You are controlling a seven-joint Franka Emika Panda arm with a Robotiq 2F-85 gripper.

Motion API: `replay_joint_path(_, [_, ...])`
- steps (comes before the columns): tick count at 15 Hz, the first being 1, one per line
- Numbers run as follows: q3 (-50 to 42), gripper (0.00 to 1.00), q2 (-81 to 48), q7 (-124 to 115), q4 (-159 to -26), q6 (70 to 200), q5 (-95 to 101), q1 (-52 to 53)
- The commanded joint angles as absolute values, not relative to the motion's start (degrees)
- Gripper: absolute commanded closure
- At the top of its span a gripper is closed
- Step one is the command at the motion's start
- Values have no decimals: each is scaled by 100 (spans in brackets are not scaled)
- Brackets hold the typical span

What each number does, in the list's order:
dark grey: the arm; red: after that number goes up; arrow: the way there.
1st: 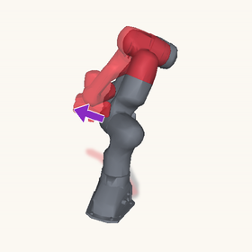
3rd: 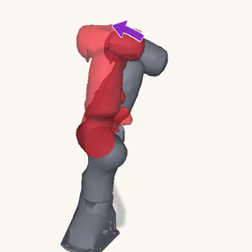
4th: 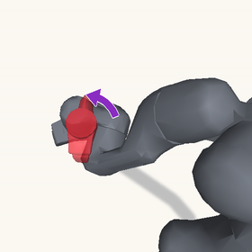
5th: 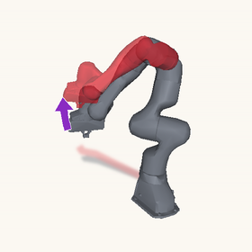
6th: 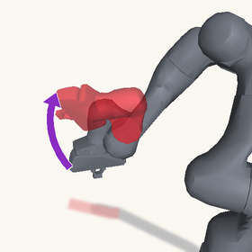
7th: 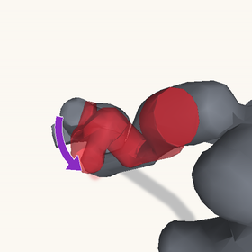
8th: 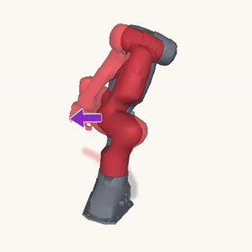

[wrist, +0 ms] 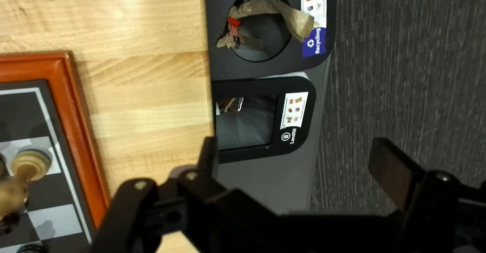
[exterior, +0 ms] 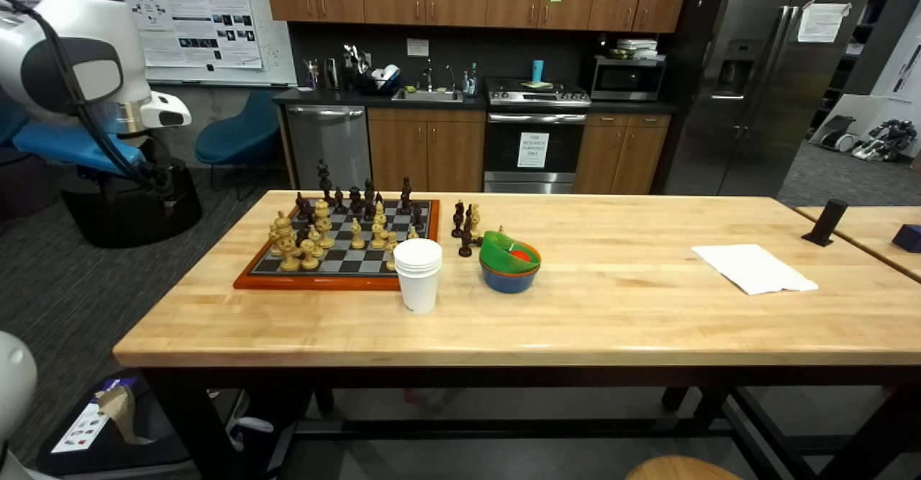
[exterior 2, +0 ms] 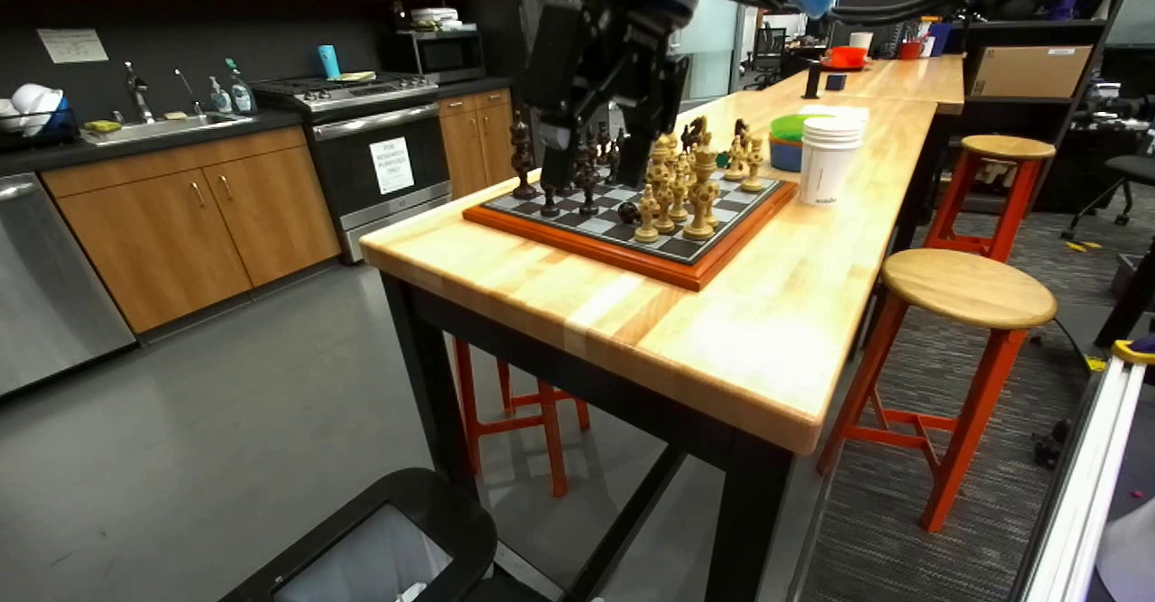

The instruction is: Pick up one black chess piece at the top of the chess board and move it to the center

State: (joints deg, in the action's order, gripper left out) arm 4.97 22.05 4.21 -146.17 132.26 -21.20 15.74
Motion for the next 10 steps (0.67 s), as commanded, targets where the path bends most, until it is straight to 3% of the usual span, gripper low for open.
replay_joint_path(1, [379,0,2055,982,-14335,12680,-1874,1444])
replay_joint_path(10, [338,0,1338,1320,-13105,12579,-251,751])
